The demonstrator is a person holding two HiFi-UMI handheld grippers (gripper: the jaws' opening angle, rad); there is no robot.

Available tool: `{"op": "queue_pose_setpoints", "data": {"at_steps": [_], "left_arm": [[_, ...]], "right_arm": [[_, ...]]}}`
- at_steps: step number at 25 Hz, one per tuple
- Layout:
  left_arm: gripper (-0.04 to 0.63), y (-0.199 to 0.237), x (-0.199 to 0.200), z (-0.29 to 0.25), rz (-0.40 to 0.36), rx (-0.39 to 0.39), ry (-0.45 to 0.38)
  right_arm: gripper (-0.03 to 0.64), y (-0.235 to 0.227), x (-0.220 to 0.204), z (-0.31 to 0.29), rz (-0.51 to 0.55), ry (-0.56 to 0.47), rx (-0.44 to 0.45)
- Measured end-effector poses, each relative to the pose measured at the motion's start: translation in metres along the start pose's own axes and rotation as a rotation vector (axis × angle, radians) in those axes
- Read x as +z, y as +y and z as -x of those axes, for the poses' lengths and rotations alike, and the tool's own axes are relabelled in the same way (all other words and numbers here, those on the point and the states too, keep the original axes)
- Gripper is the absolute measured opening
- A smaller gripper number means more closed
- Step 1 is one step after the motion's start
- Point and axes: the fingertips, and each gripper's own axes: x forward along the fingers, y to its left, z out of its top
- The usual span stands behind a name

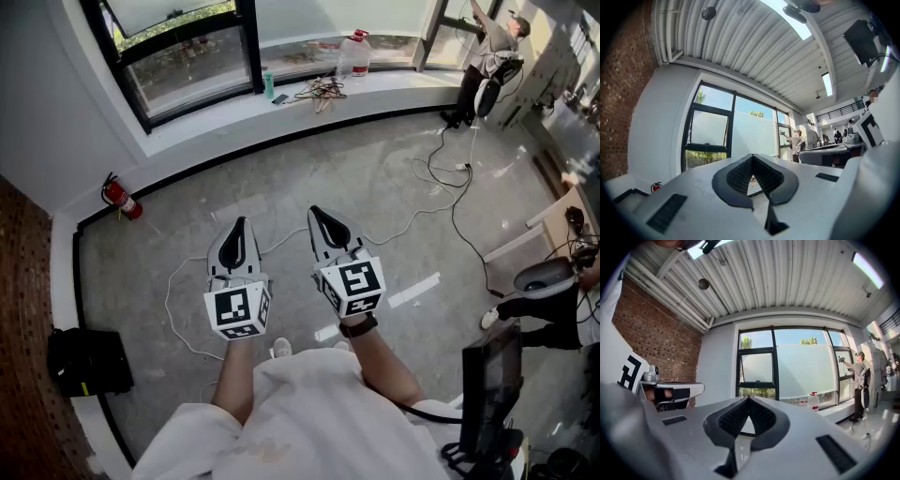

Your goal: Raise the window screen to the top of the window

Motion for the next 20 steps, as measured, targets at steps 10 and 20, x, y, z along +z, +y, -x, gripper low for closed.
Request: {"op": "queue_pose_setpoints", "data": {"at_steps": [10, 20], "left_arm": [[0.000, 0.083, -0.016, 0.025, 0.007, 0.030, 0.027], [0.000, 0.118, -0.062, 0.004, 0.064, 0.075, 0.101]], "right_arm": [[0.002, 0.074, -0.009, -0.059, -0.017, 0.009, 0.051], [0.002, 0.102, -0.045, -0.113, -0.044, 0.090, 0.161]]}}
